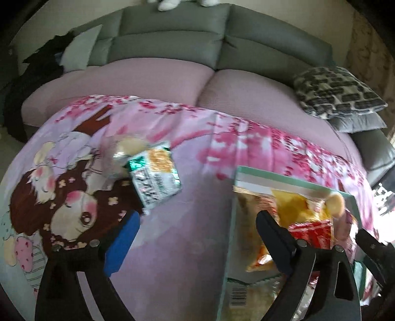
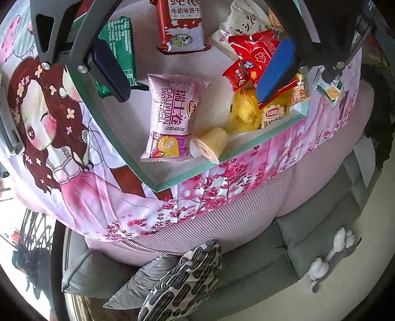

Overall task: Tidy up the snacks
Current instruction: 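Move both tools back toward the remaining snacks on the bedspread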

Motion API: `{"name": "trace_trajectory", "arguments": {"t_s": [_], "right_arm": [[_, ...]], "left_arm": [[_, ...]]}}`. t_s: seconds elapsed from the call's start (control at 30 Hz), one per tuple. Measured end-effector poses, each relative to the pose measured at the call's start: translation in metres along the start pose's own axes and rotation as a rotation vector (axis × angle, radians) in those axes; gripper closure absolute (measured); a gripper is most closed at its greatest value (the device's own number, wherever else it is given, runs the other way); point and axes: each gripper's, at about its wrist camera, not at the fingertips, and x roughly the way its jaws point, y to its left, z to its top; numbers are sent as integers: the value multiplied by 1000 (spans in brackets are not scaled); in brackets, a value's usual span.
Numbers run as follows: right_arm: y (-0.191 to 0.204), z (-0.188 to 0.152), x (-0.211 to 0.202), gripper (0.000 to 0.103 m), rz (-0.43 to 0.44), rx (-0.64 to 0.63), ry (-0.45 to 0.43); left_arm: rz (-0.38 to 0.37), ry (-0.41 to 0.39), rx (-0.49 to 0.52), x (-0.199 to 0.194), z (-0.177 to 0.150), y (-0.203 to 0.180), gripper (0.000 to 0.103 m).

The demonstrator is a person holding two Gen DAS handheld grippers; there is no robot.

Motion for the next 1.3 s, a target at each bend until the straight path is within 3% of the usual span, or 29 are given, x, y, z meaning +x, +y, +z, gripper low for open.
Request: {"name": "trace_trajectory", "arguments": {"t_s": [0.17,0.6,1.3], "right_arm": [[5,1,-4,0,7,-25,-15],[28,2,-22,0,46,-85,-73],[120,-28,-14,0,129,-256,-34]], "left_arm": [[53,-10,-19,3,1,10,6],[105,-34,-97,1,5,35,6],[245,-118,-225,-25,23,128,6]]}}
